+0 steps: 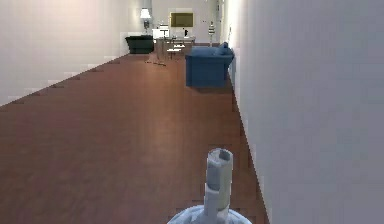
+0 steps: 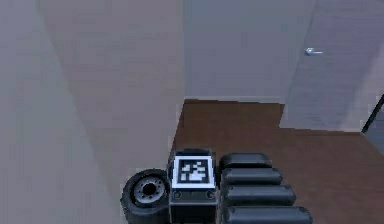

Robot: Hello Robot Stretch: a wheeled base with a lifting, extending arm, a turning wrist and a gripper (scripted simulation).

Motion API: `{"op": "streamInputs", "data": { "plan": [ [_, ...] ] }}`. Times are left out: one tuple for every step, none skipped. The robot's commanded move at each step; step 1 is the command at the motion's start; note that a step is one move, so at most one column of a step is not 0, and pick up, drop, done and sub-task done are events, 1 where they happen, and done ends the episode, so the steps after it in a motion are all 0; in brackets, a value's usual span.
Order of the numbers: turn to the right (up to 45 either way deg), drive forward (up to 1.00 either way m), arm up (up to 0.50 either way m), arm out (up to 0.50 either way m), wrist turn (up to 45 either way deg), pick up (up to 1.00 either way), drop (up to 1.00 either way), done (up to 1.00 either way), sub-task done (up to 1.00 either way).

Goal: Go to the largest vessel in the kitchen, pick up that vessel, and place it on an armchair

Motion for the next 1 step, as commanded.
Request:
{"op": "streamInputs", "data": {
  "plan": [
    [0.0, 0.1, 0.0, 0.0, 0.0, 0.0, 0.0, 0.0, 0.0]
  ]
}}
